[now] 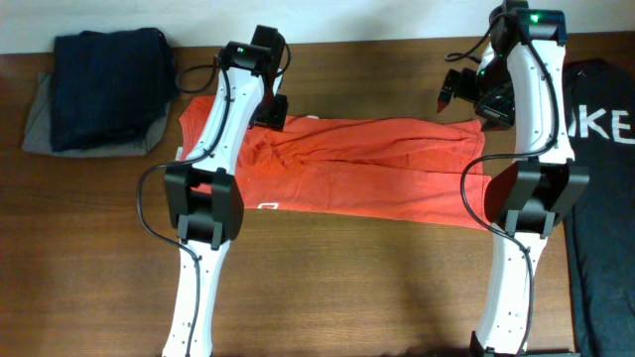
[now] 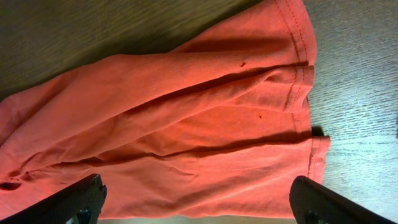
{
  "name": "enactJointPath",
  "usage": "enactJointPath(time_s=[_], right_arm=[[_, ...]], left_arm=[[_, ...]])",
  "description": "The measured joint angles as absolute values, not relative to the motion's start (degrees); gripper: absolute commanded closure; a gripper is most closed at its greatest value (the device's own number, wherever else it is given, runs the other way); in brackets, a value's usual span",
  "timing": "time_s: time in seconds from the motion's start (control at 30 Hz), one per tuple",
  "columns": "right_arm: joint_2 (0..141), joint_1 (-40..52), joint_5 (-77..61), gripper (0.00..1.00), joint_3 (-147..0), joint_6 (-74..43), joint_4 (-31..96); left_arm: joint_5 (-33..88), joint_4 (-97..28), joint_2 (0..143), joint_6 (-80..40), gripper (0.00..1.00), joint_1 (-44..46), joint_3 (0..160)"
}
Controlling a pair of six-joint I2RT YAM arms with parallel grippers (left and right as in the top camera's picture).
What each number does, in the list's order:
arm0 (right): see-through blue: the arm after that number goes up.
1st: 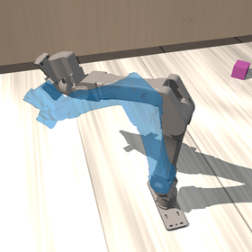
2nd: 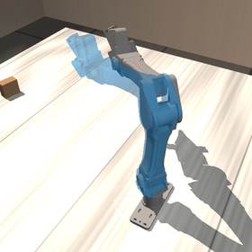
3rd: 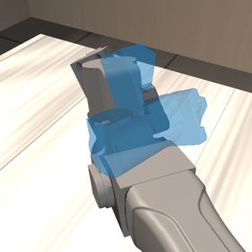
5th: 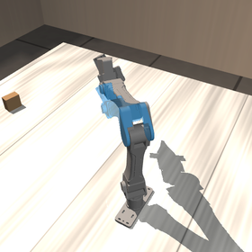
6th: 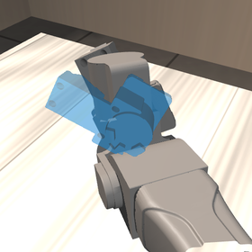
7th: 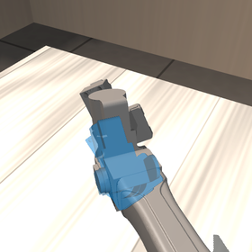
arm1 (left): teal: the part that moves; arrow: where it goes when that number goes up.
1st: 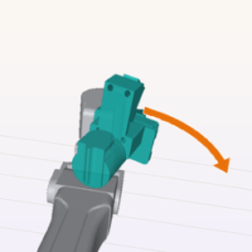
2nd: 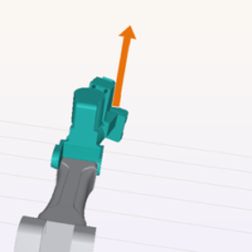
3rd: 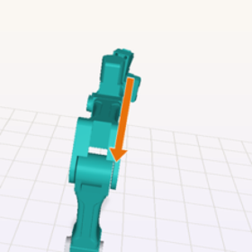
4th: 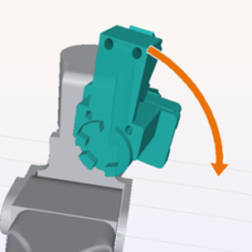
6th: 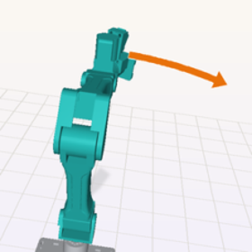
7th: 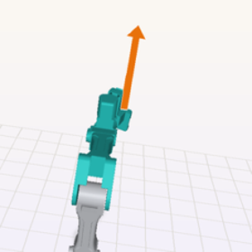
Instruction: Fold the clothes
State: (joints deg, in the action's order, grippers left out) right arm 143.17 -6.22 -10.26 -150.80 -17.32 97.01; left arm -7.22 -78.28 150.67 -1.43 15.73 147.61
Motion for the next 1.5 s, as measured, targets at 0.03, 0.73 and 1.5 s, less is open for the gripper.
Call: enactJointPath(time_s=[0.03, 0.73, 1.5], right_arm=[[143.17, -6.22, -10.26, 0.01, -150.80, -17.30, 97.01], [143.17, -6.22, -10.26, 0.01, -150.80, -17.30, 97.01], [143.17, -6.22, -11.57, 0.01, -150.80, -17.30, 97.01]], left_arm=[[-7.35, -77.91, 150.95, -0.97, 0.35, 15.73, 147.59], [-7.57, -77.03, 151.72, 4.27, 0.97, 15.73, 147.52], [-21.52, -92.77, 148.66, -10.04, 0.99, 12.75, 148.00]])
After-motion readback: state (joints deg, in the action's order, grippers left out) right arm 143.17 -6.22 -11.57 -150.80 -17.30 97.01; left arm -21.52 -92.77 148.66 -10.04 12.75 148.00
